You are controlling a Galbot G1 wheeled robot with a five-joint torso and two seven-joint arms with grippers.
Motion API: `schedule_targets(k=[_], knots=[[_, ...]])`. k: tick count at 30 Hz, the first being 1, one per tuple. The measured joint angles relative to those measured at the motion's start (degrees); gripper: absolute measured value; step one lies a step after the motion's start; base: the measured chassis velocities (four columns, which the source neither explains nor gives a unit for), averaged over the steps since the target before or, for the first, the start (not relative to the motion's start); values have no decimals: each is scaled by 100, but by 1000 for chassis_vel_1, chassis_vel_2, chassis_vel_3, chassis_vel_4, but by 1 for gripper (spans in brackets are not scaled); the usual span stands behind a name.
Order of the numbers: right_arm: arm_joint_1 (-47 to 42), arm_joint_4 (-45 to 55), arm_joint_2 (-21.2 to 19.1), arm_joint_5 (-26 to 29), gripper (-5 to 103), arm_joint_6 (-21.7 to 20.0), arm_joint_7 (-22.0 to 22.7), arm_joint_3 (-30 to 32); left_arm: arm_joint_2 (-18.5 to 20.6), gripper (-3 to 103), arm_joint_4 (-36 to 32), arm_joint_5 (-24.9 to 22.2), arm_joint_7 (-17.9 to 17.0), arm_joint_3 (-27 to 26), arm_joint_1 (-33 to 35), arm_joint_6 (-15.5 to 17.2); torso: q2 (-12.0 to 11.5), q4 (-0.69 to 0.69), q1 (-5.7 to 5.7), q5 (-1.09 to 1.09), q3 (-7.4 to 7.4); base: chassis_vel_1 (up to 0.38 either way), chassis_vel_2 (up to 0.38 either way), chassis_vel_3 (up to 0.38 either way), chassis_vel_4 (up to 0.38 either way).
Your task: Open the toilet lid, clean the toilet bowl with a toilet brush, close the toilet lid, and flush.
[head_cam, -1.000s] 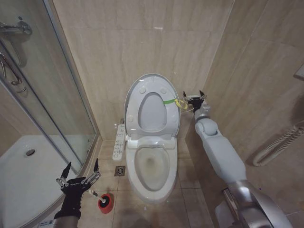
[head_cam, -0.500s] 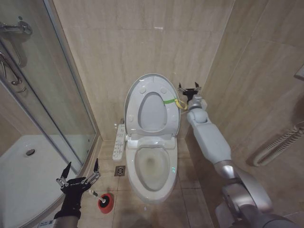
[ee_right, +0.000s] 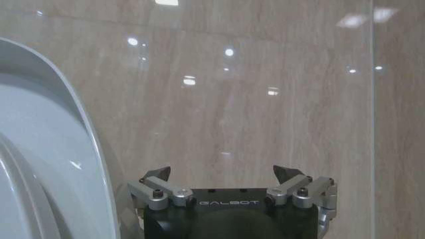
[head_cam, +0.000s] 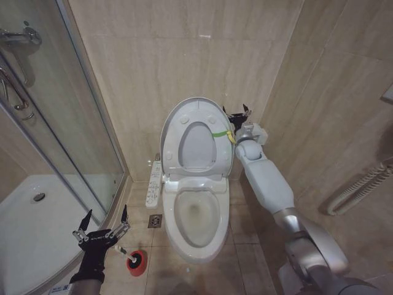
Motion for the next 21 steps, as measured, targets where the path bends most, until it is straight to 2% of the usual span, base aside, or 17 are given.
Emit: schedule_targets(k=[8,10,12,14,17,21], knots=[[-532,862,-316,207,100,-133,70,-108,0,100,0,0,0,0,0,0,0,-2,-1,-1,-2,0,0,0,0],[-887,1291,-471,295,100,-212,104,-128,0,100,0,0,0,-1,0,0,1,-5,-1,-1,-2,0,0,0,0],[-1020,1434,-518,322,100,-265,105,-147,0,100,0,0,1,0,0,0,1,-4,-1,0,-1,0,0,0,0],[-1390,1883,-640,387,100,-374,121,-117,0,100,0,0,1,1,0,0,-1,3,0,4,1,0,0,0,0],[-1605,2173,-728,437,100,-435,151,-36,0,100,0,0,0,0,0,0,-1,5,-1,-4,-1,0,0,0,0],[-2204,2839,-965,536,100,-532,229,137,0,100,0,0,0,-1,0,0,-1,-2,-1,-1,-1,0,0,0,0]])
